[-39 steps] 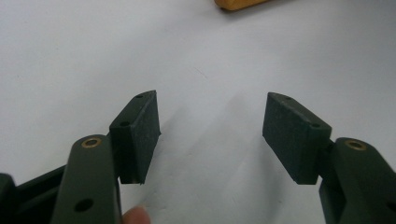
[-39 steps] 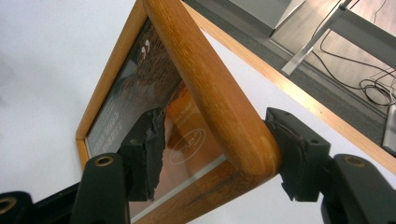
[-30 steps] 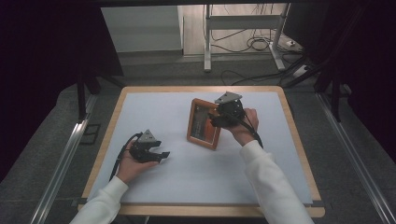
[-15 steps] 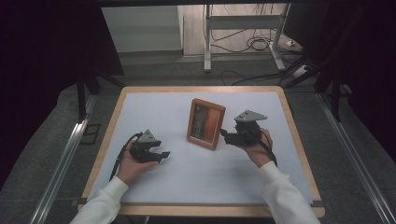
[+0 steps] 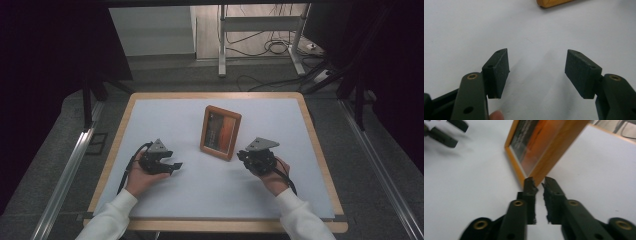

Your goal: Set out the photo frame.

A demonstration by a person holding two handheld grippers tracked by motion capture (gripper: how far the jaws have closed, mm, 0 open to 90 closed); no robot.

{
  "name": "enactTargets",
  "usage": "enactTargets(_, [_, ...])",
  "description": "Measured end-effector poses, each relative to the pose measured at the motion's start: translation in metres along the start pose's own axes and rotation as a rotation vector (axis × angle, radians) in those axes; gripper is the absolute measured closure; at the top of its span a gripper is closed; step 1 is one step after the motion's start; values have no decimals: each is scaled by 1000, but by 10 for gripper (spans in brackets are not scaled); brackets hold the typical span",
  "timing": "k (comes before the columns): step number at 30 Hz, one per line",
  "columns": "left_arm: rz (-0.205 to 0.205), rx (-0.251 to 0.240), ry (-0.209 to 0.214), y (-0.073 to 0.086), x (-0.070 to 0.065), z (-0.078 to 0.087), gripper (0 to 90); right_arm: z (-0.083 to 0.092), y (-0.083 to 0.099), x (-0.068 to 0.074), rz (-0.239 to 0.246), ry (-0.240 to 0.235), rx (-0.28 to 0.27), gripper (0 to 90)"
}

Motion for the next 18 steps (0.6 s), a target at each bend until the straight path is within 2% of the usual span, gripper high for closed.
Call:
enactTargets(10, [0, 1, 2, 0, -1, -1, 354, -31, 2, 10, 27, -38, 52, 896])
enactTargets(11, [-1, 1, 2, 0, -1, -1, 353, -38, 2, 10, 21, -40, 56, 896])
enactTargets(18, [-4, 1, 0, 0, -1, 0, 353, -53, 4, 4, 10, -26, 76, 897])
Point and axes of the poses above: each handheld gripper's, and its own axes: z roughly backward along the jaws, y roughly out of its underside, x roughly to its left, the point moved 9 cm from there along -z, roughly forward along the jaws, and after that the axes turned 13 degrees about -y, right-handed, at the moved point
